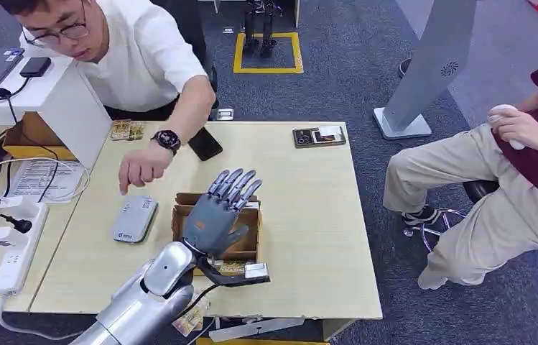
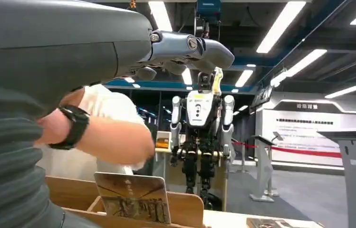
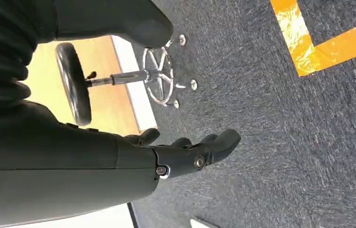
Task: Pass the card to the sensor for recognition and then transmit it.
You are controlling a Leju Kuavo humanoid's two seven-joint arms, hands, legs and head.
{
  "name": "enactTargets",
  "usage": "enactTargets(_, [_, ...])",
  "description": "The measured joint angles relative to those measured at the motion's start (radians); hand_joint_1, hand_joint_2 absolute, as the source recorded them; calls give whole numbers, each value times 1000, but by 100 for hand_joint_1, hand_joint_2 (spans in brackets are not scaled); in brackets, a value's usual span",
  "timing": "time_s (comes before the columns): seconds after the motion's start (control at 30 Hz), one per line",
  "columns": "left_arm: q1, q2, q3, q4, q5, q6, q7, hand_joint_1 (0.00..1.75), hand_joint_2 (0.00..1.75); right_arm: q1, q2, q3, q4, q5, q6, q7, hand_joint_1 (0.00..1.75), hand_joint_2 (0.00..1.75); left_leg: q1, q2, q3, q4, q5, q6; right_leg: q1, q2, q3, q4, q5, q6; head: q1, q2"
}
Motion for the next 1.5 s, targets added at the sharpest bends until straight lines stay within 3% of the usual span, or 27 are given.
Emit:
enactTargets(0.57, [-6,13,-6,1,-53,-33,45,0,175,0,0,0,2,-3,1,2,0,175,0,0,0,0,0,0,0,0,0,0,0,0,0,0])
enactTargets(1.5, [-20,12,-16,39,-108,-112,185,0,175,0,0,-8,6,-22,-2,9,0,175,0,0,0,0,0,0,0,0,0,0,0,0,0,0])
